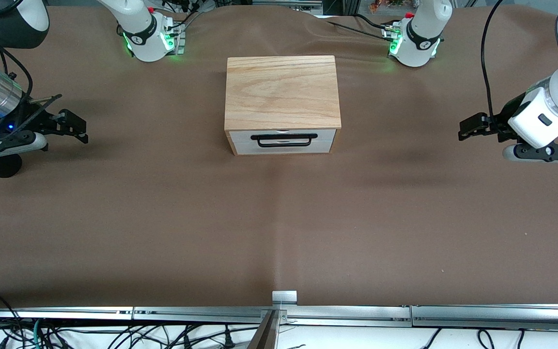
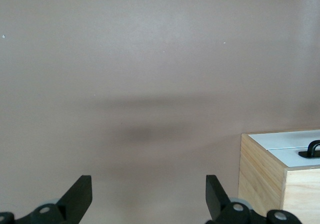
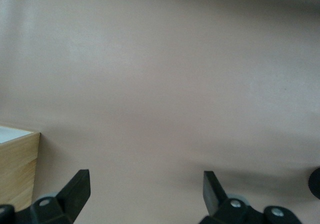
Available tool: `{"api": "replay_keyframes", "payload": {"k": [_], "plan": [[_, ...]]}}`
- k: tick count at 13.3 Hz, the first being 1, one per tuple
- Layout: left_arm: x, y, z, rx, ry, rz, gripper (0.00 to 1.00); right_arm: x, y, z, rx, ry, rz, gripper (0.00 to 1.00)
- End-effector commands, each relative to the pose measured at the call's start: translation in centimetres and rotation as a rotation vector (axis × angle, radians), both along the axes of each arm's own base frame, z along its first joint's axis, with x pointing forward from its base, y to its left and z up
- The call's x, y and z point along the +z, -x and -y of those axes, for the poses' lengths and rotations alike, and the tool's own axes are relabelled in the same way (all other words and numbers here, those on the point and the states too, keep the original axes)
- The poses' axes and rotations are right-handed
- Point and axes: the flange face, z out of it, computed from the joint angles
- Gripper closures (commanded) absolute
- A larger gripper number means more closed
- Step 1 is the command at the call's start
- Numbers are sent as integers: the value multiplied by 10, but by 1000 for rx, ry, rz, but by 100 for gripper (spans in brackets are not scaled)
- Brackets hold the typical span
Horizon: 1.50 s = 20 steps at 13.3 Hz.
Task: Pull top drawer with both arms simultaneously
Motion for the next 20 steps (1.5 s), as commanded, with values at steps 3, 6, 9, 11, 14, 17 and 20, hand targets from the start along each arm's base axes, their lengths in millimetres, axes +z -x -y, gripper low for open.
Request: {"api": "replay_keyframes", "payload": {"k": [3,6,9,11,14,17,20], "plan": [[3,0,3,-31,-13,11,0,6,-3,2,4,13,2,0],[3,0,3,-29,-13,13,0,6,-3,2,5,13,3,0],[-2,-2,3,-28,-12,5,0,5,-3,2,4,13,0,0],[4,-5,4,-22,-14,16,0,4,-2,2,1,13,-8,0],[6,-5,4,-20,-13,23,0,3,-1,2,-2,13,-14,0],[6,-5,4,-20,-13,20,0,2,-1,2,-2,13,-15,0],[2,-7,4,-20,-14,13,0,2,0,2,-2,13,-17,0]]}}
